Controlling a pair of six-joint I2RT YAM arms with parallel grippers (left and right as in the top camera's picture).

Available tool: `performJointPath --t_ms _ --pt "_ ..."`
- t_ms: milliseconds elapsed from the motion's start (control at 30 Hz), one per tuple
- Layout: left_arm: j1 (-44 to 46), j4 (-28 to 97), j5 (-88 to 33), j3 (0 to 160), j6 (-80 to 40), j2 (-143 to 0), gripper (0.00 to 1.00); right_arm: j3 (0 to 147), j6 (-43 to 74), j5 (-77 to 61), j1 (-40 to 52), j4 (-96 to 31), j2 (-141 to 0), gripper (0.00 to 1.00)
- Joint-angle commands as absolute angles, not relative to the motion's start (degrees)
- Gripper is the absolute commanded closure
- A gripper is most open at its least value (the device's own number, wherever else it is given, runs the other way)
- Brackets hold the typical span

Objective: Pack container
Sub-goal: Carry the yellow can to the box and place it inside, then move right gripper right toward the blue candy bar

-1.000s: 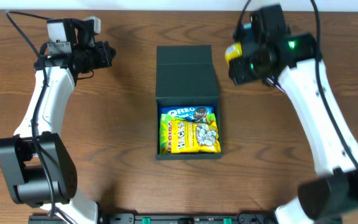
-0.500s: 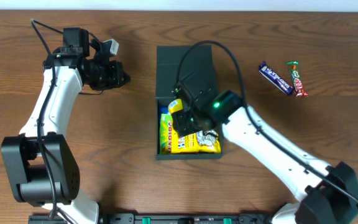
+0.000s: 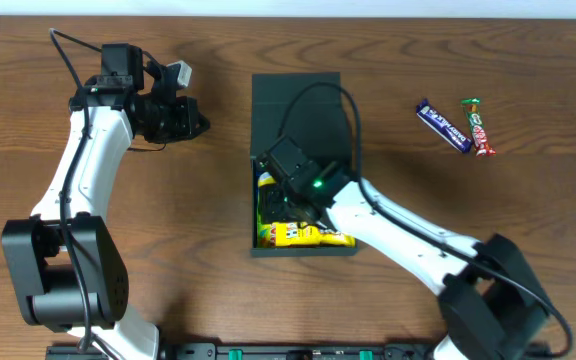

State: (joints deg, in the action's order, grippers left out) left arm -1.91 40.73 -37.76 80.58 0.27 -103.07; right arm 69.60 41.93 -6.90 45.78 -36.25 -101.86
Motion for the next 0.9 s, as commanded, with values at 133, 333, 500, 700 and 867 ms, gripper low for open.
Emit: performJointPath --t_ms 133,333,500,700,867 --pt "-1.85 40.58 -38.39 81.82 1.39 -102.3 0.94 69.82 43.42 -9.06 46.7 -35.18 -102.98 0.08" --pt "-1.85 40.62 -38.37 81.82 1.8 -102.3 0.94 71.53 40.45 -9.26 45.34 -38.0 -100.09 0.03" --pt "-1.85 40.6 -38.35 81.82 1.78 -102.3 0.94 73.36 33.65 -7.25 42.65 -38.98 -91.44 0.06" --pt "-1.85 40.45 -38.35 81.82 1.78 -102.3 0.94 73.49 20.91 7.01 35.81 -41.56 -77.8 0.01" --pt "-1.83 40.23 -38.37 81.82 1.76 -102.3 0.94 73.43 14.15 13.72 25.21 -46.61 -74.59 0.01"
